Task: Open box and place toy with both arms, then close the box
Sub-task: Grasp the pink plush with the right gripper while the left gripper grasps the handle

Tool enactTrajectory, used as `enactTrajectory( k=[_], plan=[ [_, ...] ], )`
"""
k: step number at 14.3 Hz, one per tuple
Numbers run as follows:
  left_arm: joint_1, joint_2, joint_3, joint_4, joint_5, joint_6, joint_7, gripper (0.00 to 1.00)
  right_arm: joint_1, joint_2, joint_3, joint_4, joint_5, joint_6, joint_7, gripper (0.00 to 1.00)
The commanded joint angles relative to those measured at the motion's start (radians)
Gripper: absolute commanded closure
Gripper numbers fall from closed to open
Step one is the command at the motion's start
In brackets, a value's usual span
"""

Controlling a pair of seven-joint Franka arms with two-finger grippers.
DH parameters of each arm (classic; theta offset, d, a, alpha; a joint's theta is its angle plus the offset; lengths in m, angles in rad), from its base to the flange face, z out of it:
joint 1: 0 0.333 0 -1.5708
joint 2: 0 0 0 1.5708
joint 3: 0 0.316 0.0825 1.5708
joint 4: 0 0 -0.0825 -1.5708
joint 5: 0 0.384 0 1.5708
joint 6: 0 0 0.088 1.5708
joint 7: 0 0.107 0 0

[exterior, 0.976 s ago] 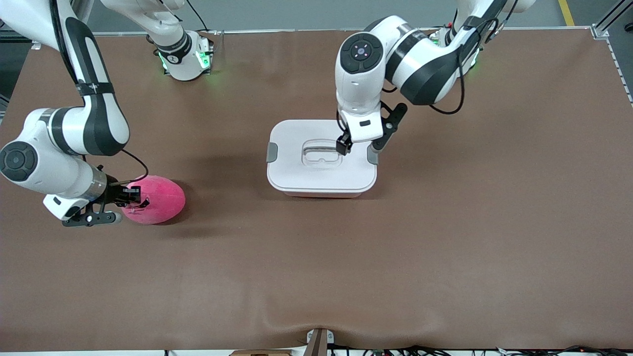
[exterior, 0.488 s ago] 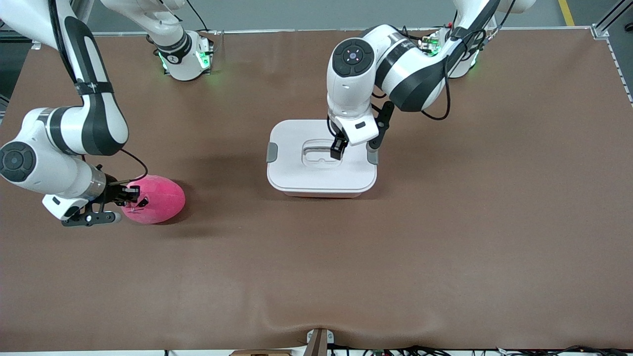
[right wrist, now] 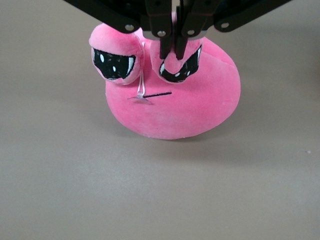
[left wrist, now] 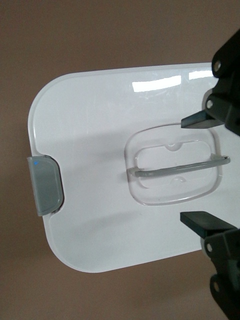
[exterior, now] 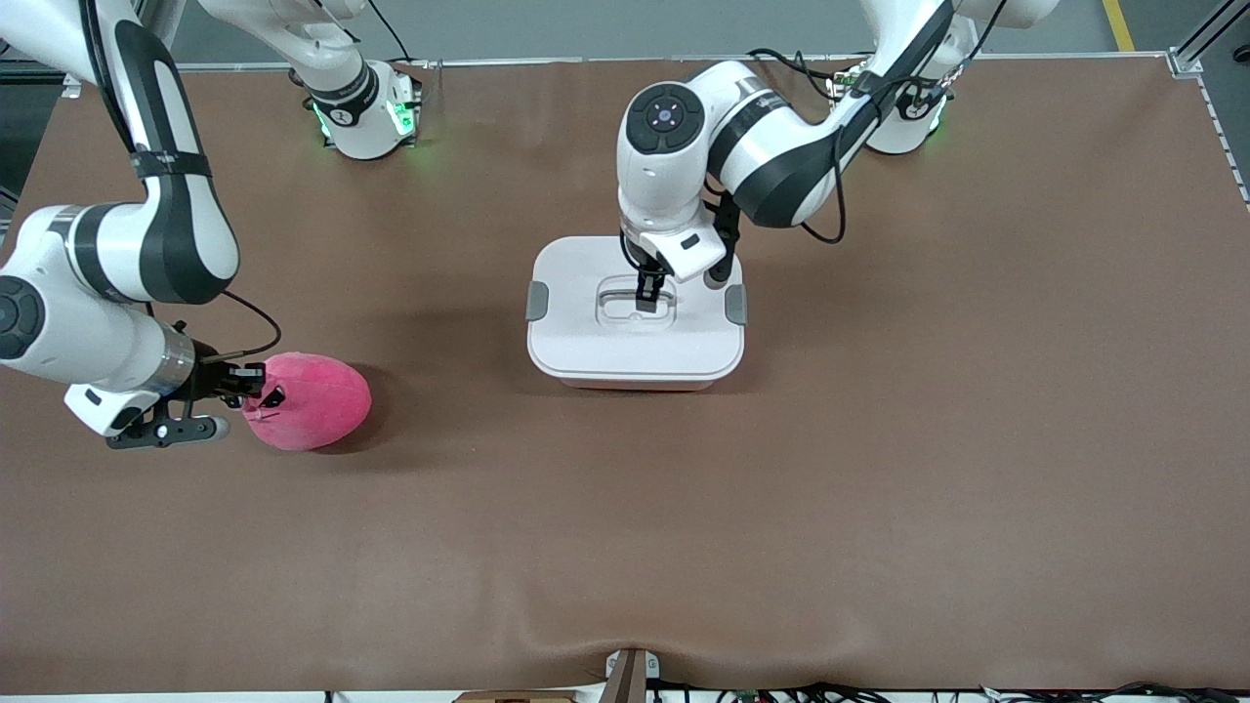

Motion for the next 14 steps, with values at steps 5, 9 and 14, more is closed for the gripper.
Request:
enactTrajectory(
  k=[5, 9, 14],
  plan=[
    [-0.039, 0.061, 0.002, 0.012, 0.109, 0.047, -0.257, 0.30, -0.003, -0.018, 0.002, 0.173, -0.009, -0.264, -0.034, 1.00],
    [-0.051, 0.090, 0.002, 0.011, 0.120, 0.067, -0.283, 0.36, 0.004, -0.034, 0.004, 0.256, -0.015, -0.361, -0.137, 1.00],
    [-0.051, 0.089, 0.001, 0.012, 0.120, 0.064, -0.293, 1.00, 0.007, -0.047, 0.008, 0.282, -0.009, -0.401, -0.226, 1.00]
  ],
)
